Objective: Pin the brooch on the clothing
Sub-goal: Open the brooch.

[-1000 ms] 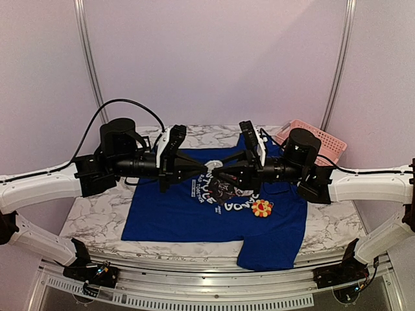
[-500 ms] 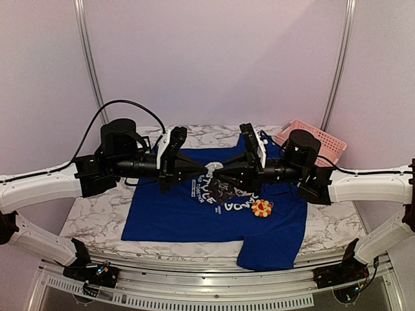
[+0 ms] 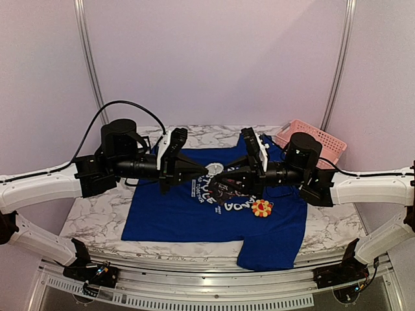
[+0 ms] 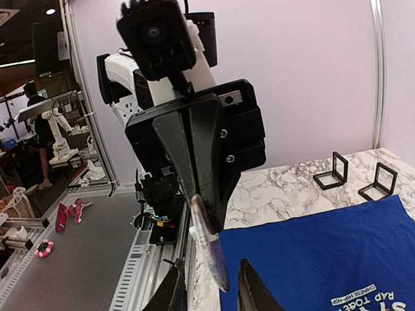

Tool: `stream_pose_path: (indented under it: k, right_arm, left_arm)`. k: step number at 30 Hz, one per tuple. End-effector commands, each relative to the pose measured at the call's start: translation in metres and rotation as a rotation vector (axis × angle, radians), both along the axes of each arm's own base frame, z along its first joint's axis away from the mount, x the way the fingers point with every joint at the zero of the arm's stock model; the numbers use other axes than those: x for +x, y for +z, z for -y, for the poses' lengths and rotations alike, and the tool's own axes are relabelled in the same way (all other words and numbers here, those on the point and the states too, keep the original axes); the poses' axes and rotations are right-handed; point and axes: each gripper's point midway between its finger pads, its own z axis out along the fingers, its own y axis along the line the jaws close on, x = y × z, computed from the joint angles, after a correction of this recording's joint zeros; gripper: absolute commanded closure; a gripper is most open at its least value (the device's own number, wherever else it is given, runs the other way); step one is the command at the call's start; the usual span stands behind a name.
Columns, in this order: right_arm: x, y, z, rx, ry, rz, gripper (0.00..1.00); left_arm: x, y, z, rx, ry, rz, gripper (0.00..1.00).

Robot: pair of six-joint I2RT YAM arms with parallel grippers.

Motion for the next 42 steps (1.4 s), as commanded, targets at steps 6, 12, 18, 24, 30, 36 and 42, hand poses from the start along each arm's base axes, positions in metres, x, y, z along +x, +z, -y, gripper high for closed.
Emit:
stream_pose_path:
  k: [6,12,18,24,30,36,42]
  right_arm:
    - [-0.003,0.015,-0.003,0.029,0.026,0.035,0.71]
    - [0.001,0.015,-0.006,0.028,0.016,0.026,0.83]
    - [0.002,0.008,-0.005,0.015,0.000,0.009,0.86]
    - [0.008,0.014,-0.004,0.033,-0.039,0.014,0.95]
    - [0.019,0.013,-0.009,0.026,-0.075,-0.010,0.99]
    - [0.030,0.012,-0.014,0.010,-0.112,-0.036,1.00]
    - [0.029,0.011,-0.018,-0.002,-0.117,-0.023,0.98]
  left_arm:
    - [-0.005,-0.009,0.002,0.030,-0.016,-0.010,1.00]
    - [-0.006,-0.009,0.003,0.032,-0.021,-0.005,1.00]
    - [-0.006,-0.007,0.003,0.027,-0.021,-0.003,1.00]
    - [-0.008,-0.005,0.003,0.021,-0.030,0.015,1.00]
    - [-0.015,-0.004,0.008,0.017,-0.059,0.063,1.00]
    - [-0.020,-0.005,0.013,0.013,-0.075,0.083,1.00]
    - [-0.022,-0.005,0.015,0.007,-0.080,0.079,1.00]
